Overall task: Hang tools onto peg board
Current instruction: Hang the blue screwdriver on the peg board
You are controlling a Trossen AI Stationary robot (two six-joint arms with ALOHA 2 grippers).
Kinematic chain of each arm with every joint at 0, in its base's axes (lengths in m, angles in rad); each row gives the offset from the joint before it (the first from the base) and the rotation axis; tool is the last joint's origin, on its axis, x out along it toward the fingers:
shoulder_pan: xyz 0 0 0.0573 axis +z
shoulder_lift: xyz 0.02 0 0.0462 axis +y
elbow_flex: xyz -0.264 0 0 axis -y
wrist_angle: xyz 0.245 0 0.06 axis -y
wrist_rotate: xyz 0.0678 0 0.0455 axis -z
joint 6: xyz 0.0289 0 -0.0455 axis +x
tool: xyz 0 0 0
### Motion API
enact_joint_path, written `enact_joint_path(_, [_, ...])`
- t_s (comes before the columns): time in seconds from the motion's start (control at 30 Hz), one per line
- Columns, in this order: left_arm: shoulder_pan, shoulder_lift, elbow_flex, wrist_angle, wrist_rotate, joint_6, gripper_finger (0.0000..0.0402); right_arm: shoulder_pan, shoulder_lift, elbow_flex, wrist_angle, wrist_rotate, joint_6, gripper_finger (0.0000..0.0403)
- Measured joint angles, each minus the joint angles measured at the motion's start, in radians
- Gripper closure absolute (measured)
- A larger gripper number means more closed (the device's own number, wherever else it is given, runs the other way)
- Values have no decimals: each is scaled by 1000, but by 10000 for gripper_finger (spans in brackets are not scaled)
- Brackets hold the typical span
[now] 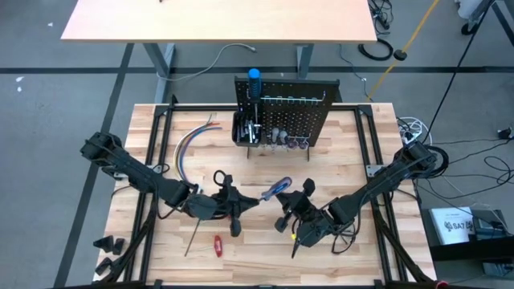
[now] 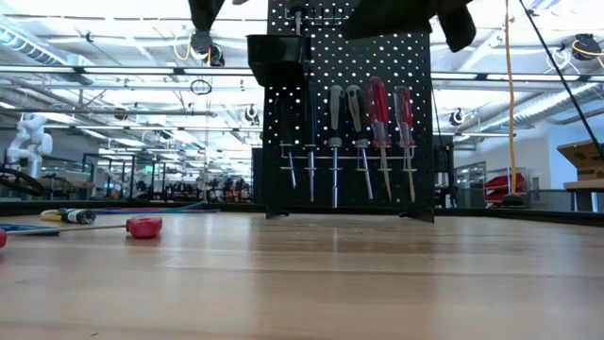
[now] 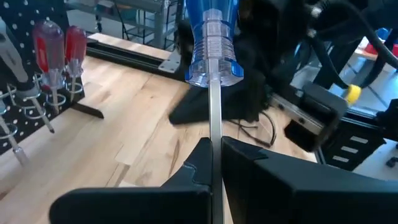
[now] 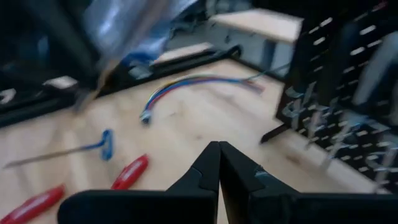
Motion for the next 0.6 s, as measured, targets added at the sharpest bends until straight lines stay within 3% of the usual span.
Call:
enact_joint_path(0.1, [7,4,0,-24,1,-2,389,1,0,0,51,60,-37,403])
enact_joint_path(0.6, [31,20,0,-53,19,-6,389,-25,0,0,204,46,-229,403])
